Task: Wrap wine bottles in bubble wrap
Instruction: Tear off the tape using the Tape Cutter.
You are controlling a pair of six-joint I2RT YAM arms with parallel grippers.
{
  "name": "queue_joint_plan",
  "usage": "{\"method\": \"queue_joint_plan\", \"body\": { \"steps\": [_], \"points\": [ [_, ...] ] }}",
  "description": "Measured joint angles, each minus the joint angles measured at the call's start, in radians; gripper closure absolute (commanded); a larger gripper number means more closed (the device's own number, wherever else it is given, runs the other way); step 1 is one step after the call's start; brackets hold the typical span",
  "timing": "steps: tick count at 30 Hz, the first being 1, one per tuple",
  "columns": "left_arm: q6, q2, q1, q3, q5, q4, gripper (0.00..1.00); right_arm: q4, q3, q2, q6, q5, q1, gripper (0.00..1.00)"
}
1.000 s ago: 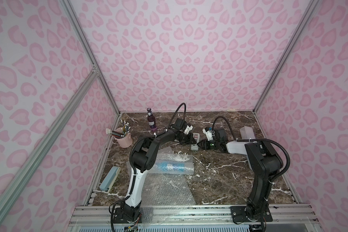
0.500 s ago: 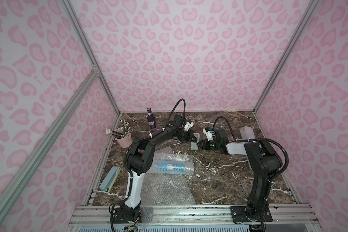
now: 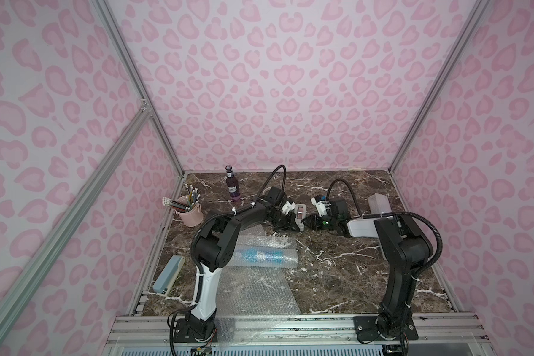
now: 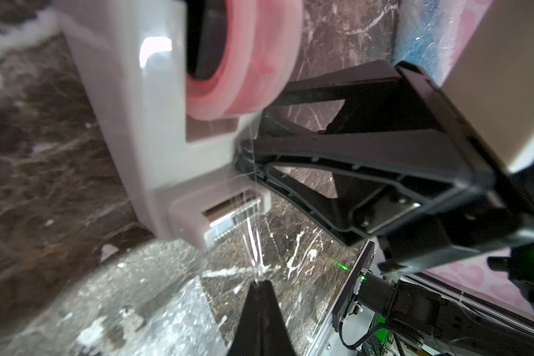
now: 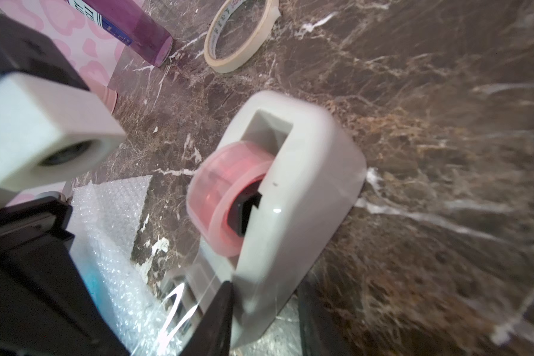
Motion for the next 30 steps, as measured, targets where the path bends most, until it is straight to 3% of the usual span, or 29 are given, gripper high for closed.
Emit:
{"method": "queue_joint_plan", "body": {
  "steps": [8, 16, 24, 30],
  "points": [
    [0.035, 0.071, -0.013, 0.014, -0.056, -0.051, 0.97, 0.000, -0.002, -0.001, -0.001, 0.006, 0.000, 0.65],
    [0.077, 0.043, -0.023, 0.026, -0.151, -0.103, 0.97, -0.025, 0.003, -0.018, -0.010, 0.032, 0.002, 0.61],
    [0.107, -0.069, -0.017, 0.088, -0.149, -0.146, 0.97, -0.160, 0.002, -0.139, -0.089, 0.110, -0.007, 0.40],
    [0.174, -0.158, 0.021, 0.083, -0.172, -0.295, 0.97, -0.198, 0.004, -0.235, -0.198, 0.046, 0.047, 0.18]
  ]
}}
